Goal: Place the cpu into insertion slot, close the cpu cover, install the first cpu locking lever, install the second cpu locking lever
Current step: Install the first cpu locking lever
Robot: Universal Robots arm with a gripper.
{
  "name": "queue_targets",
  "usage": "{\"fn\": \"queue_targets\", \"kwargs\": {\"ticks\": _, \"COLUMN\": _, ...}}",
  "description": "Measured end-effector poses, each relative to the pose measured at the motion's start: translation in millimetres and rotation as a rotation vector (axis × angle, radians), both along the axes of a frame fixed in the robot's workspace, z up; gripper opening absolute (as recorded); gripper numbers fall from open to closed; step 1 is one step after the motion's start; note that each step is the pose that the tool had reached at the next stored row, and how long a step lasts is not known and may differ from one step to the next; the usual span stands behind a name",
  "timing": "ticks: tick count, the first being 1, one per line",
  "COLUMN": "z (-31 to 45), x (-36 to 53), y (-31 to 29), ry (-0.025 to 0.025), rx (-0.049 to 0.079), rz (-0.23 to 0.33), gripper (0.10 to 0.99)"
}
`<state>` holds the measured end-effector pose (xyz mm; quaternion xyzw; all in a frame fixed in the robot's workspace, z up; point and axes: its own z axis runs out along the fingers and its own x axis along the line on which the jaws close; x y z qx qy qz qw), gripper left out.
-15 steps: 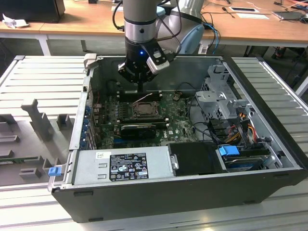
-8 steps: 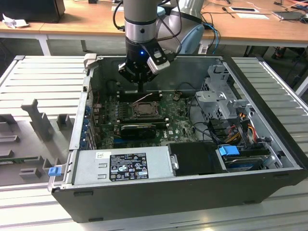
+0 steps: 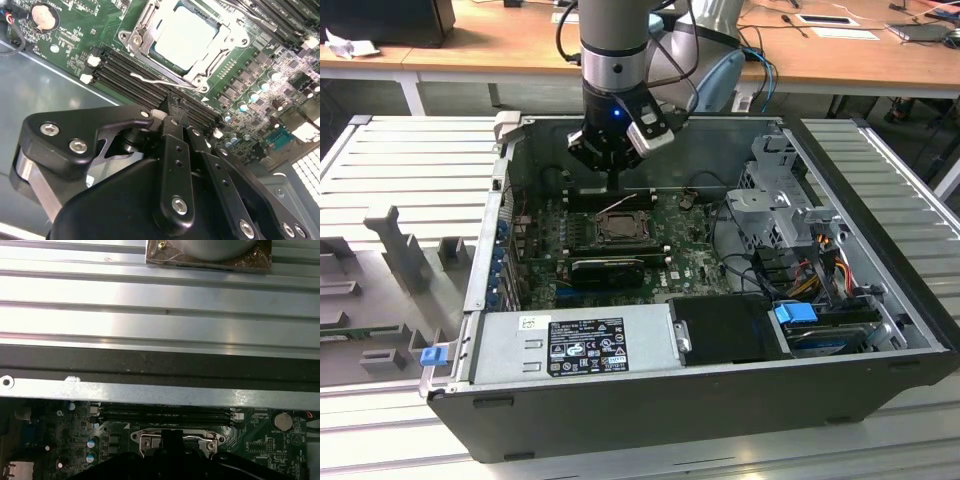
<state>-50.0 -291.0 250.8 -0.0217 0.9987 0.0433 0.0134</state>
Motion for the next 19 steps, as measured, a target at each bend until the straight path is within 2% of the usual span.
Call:
{"fn": "queue_targets", "kwargs": {"ticks": 3, "z": -3.8, "x": 2.3, "y": -0.9, "ry": 0.0009, "rx": 0.003, "rz": 0.0, "gripper": 0.106}}
{"fn": "queue_targets", "kwargs": {"ticks": 5, "z": -6.4, "x": 4.3, "y": -1.0, "ry": 0.0009, "rx": 0.017, "rz": 0.009, "gripper": 0.106}}
{"fn": "queue_targets", "kwargs": {"ticks": 11, "z": -11.8, "x": 6.0, "y": -1.3, "ry": 0.0013, "rx": 0.017, "rz": 0.024, "gripper": 0.106}}
{"fn": "queue_targets", "kwargs": {"ticks": 19, "z": -12.4, "x": 6.5, "y": -1.4, "ry": 0.0012, "rx": 0.017, "rz": 0.024, "gripper": 0.106}}
